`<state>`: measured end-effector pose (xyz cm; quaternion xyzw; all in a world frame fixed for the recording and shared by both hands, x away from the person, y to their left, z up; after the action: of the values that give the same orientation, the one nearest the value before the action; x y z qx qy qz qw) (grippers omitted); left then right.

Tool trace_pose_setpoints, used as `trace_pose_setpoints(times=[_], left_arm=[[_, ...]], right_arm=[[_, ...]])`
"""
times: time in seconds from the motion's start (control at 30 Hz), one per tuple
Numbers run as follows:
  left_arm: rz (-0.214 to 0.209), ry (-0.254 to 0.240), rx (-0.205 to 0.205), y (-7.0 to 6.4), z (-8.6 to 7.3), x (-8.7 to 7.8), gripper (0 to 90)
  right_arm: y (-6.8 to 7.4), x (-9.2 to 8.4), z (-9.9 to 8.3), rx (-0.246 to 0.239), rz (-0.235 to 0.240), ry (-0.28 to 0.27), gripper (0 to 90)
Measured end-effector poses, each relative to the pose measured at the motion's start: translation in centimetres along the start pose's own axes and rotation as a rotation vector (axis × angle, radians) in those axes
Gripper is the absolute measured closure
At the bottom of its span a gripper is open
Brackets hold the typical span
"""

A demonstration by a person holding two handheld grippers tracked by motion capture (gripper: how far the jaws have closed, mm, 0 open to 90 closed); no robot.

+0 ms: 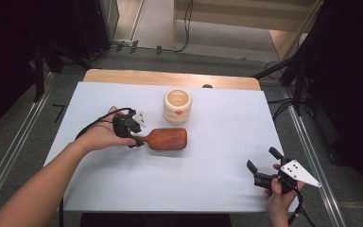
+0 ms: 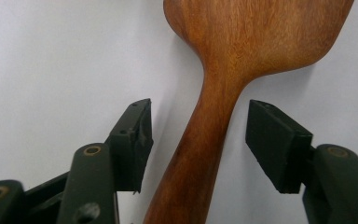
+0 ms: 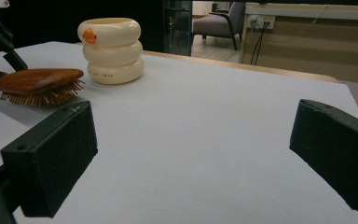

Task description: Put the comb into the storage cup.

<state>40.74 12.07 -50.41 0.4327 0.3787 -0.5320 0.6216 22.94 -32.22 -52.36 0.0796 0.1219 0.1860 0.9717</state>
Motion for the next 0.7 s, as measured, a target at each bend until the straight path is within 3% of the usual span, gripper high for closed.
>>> trace_pose_setpoints(times=[0.1,0.33,0.7], left_arm=[[0.014,-0.001,0.007,-0.03,0.07,0.18,45.8],[0.003,0.01,0.024,-0.14,0.12,0.66,52.3],[-0.058,-0.028,0.049,-0.09,0.31,0.98,62.6]], right_arm=[[0.03,-0.01,-0.01,0.004,0.001,0.003,0.0],[0.03,-0.01,-0.01,0.003,0.003,0.003,0.0],[-0.01,0.01,-0.01,-0.003,0.001,0.003,0.0]])
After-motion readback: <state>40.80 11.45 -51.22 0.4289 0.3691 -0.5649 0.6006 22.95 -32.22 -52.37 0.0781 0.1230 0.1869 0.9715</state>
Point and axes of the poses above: each handheld gripper's, and its own axes: x roughly forward along the jaws, z roughly out of its top, y roughly to its left, the point moved 4 cm from there along x, roughly forward along the jaws, and after that the axes turned 9 degrees about x, right-handed, at the moved point
